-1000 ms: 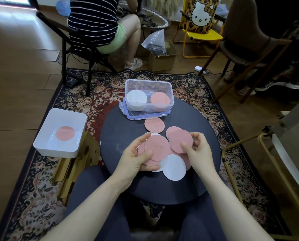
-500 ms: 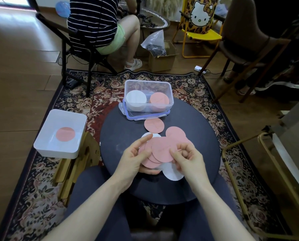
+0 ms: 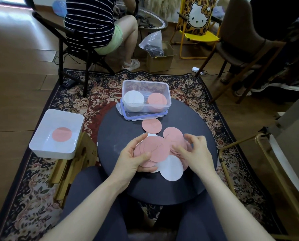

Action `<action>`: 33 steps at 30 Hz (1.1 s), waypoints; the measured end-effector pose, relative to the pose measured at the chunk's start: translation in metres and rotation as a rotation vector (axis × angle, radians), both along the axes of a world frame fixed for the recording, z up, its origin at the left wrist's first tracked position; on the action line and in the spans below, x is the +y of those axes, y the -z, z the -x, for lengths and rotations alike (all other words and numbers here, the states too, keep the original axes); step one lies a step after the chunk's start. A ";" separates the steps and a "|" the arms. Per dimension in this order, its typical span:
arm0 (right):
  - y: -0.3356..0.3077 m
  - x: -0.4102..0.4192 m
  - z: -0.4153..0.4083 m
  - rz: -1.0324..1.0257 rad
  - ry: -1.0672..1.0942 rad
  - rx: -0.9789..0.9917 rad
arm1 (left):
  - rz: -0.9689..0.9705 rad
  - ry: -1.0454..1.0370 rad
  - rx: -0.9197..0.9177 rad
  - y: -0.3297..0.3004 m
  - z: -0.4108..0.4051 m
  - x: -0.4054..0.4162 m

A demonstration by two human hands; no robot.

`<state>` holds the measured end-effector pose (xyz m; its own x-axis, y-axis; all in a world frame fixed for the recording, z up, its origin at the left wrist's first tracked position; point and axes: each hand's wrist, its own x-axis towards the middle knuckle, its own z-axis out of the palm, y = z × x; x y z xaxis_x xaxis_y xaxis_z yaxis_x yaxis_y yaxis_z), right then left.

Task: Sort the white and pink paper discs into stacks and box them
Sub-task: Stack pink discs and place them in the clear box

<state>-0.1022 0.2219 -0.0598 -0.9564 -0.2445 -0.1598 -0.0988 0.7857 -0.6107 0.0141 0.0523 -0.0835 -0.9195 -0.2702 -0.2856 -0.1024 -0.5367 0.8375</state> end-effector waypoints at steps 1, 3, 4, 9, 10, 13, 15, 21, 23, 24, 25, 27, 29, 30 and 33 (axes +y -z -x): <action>0.001 -0.001 0.002 -0.042 -0.021 -0.014 | 0.001 0.000 0.001 0.000 0.000 0.000; 0.003 -0.001 0.003 -0.093 -0.051 -0.017 | -0.001 0.003 0.006 0.000 0.000 0.000; 0.004 -0.001 0.003 -0.096 -0.052 -0.007 | -0.003 0.005 0.006 0.000 0.000 0.000; 0.006 -0.001 -0.001 -0.017 -0.008 0.016 | -0.001 0.014 0.010 0.001 0.000 0.000; 0.005 -0.002 -0.002 0.010 0.000 0.017 | -0.001 0.013 0.009 0.001 0.000 0.000; 0.004 -0.004 -0.006 0.079 0.035 0.004 | -0.007 0.010 0.008 0.002 0.000 0.000; 0.003 -0.004 -0.004 0.103 0.084 -0.008 | -0.010 0.010 0.007 0.002 0.000 0.000; 0.007 -0.001 0.004 -0.015 0.046 0.016 | -0.011 0.008 0.006 0.001 0.000 0.000; 0.006 0.001 0.004 0.022 0.064 0.032 | -0.010 0.003 0.006 0.000 0.000 0.000; 0.005 0.002 0.004 0.058 0.079 0.048 | -0.011 0.001 0.006 -0.001 -0.001 0.000; 0.003 0.003 0.004 0.102 0.092 0.066 | -0.012 0.002 0.006 -0.001 -0.001 0.001; -0.002 0.004 0.001 0.228 0.099 0.073 | -0.004 0.008 0.005 -0.002 -0.002 0.000; -0.009 0.002 -0.005 0.410 0.107 0.011 | 0.005 0.004 0.003 -0.003 -0.002 0.000; -0.012 0.001 -0.010 0.498 0.117 -0.044 | 0.008 0.000 0.003 -0.004 -0.003 0.000; -0.016 -0.005 -0.025 0.656 0.122 -0.249 | 0.018 0.006 0.011 -0.008 -0.008 0.001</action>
<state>-0.0773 0.2169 -0.0434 -0.9375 -0.2582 -0.2334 0.1703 0.2447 -0.9545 0.0225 0.0537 -0.0751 -0.9240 -0.2698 -0.2711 -0.0967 -0.5211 0.8480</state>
